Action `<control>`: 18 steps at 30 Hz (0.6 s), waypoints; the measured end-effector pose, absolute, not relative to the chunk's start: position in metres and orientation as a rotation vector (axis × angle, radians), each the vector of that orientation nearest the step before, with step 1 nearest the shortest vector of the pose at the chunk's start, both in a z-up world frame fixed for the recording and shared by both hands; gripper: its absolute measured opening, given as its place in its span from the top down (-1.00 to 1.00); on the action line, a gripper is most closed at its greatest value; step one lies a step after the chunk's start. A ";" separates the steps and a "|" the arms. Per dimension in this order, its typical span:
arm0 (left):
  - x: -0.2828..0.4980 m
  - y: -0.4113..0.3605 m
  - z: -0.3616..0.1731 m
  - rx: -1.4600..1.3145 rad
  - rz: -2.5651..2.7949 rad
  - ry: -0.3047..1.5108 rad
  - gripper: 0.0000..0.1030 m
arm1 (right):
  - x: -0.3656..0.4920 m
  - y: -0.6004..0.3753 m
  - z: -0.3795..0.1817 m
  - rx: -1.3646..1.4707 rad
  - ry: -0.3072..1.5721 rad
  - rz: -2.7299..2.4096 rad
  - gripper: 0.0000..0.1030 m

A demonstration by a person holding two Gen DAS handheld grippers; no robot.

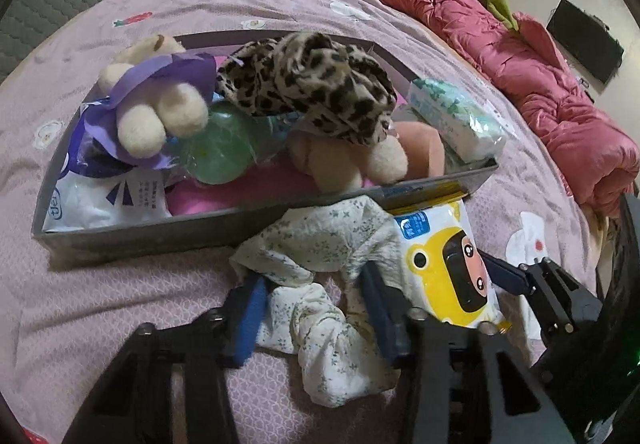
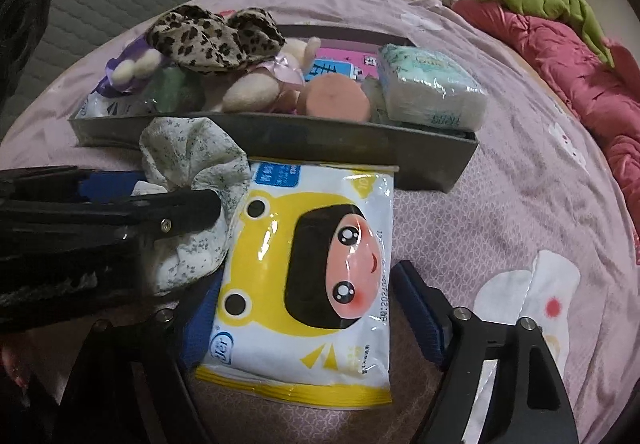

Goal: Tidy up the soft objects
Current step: 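Grasp the white floral scrunchie with the left tool while the right tool grasps the yellow cartoon wipes pack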

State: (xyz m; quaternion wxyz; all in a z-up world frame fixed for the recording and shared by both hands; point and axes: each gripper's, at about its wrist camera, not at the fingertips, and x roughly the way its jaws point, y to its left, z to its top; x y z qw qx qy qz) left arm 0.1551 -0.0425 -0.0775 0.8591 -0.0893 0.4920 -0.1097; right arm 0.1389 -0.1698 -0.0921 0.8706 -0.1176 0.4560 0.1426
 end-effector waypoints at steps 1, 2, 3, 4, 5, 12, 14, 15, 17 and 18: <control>0.156 -0.040 -0.076 -0.200 -0.241 1.033 0.44 | 0.139 -0.169 -0.091 -0.258 0.948 0.298 -0.47; 0.158 -0.039 -0.076 -0.204 -0.247 1.036 0.48 | 0.139 -0.169 -0.089 -0.260 0.948 0.298 -0.45; 0.159 -0.038 -0.075 -0.201 -0.248 1.044 0.55 | 0.140 -0.169 -0.088 -0.255 0.949 0.297 -0.40; 0.159 -0.037 -0.075 -0.204 -0.248 1.047 0.61 | 0.139 -0.170 -0.088 -0.251 0.948 0.297 -0.37; 0.159 -0.035 -0.075 -0.215 -0.252 1.049 0.65 | 0.139 -0.172 -0.087 -0.245 0.949 0.299 -0.30; 0.151 -0.027 -0.063 -0.269 -0.292 1.044 0.76 | 0.135 -0.180 -0.070 -0.188 0.923 0.339 -0.16; 0.147 -0.025 -0.056 -0.272 -0.299 1.040 0.76 | 0.131 -0.183 -0.063 -0.172 0.904 0.348 -0.16; 0.144 -0.023 -0.052 -0.281 -0.313 1.036 0.76 | 0.129 -0.184 -0.059 -0.160 0.897 0.353 -0.16; 0.139 -0.018 -0.045 -0.295 -0.322 1.024 0.76 | 0.124 -0.186 -0.052 -0.138 0.885 0.362 -0.16; 0.137 -0.016 -0.041 -0.295 -0.322 1.012 0.76 | 0.122 -0.186 -0.047 -0.133 0.875 0.363 -0.16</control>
